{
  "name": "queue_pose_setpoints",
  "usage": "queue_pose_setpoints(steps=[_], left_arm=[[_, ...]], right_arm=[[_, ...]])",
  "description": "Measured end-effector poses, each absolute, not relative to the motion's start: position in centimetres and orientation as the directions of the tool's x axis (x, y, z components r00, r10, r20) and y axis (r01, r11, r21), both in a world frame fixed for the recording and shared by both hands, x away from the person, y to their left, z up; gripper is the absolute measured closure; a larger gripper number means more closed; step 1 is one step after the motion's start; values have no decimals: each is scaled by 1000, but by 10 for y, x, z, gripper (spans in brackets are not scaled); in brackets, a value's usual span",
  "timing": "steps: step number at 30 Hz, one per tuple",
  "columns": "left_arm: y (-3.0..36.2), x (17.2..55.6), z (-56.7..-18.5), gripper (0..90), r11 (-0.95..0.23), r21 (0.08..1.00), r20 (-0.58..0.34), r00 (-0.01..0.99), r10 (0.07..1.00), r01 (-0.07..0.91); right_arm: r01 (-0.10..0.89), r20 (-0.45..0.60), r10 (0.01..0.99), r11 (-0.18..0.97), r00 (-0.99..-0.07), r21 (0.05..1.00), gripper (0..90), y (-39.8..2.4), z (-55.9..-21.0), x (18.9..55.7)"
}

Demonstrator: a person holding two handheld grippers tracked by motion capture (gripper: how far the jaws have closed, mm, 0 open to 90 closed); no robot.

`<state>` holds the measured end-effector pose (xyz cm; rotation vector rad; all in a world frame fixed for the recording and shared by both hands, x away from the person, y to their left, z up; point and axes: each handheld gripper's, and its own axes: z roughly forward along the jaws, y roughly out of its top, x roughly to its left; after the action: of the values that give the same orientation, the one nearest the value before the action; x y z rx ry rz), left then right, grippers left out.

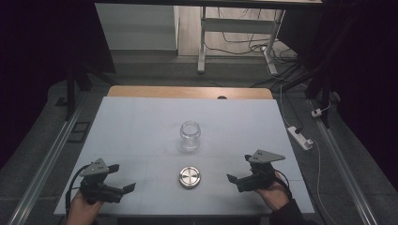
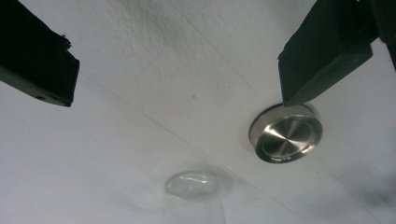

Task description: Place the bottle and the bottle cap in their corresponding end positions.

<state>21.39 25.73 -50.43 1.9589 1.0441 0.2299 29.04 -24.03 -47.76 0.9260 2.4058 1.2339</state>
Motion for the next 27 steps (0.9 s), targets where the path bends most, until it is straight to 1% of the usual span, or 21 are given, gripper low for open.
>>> queue_pose_setpoints(steps=[16, 27], left_arm=[[271, 197, -511, 8, -251, 755, -211, 586, 782, 606], [278, 189, -517, 0, -244, 742, -217, 568, 794, 624]], right_arm=[[459, 20, 728, 410, -685, 788, 0, -275, -487, 277], [504, 38, 761, 390, -647, 771, 0, -292, -493, 269]])
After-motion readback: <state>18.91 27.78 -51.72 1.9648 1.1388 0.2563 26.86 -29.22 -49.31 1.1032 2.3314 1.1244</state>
